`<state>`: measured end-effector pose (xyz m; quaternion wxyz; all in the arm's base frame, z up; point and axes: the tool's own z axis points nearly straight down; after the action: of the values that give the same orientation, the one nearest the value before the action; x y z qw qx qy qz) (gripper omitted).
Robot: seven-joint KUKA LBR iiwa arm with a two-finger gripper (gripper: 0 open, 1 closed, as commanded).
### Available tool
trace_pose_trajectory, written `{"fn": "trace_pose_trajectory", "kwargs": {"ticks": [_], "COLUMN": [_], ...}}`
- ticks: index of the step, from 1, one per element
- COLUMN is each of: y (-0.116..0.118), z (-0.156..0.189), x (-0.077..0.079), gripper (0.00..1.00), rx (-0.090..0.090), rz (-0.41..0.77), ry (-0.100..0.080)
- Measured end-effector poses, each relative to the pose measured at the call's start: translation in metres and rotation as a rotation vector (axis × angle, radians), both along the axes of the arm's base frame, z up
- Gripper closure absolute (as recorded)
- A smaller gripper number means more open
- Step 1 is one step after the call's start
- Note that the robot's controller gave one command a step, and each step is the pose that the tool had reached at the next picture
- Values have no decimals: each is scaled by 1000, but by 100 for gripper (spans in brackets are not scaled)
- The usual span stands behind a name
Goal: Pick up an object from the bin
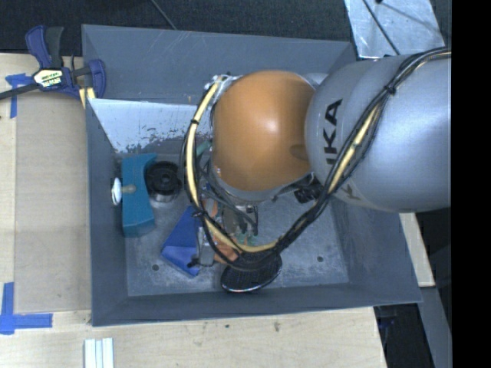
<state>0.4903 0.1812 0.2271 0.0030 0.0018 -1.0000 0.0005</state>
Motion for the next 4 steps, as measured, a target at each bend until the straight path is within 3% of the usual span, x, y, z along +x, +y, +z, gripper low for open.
{"fn": "trace_pose_trajectory", "kwargs": {"ticks": [1,2,3,4], "y": [-1,-12,-19,-17], "z": [5,-74,-109,-96], "x": [2,8,6,13], "gripper": [0,0,0,0], "rx": [2,3,0,1], "rz": [-4,-83,-100,-269], "ry": [-8,-12,-4,-9]}}
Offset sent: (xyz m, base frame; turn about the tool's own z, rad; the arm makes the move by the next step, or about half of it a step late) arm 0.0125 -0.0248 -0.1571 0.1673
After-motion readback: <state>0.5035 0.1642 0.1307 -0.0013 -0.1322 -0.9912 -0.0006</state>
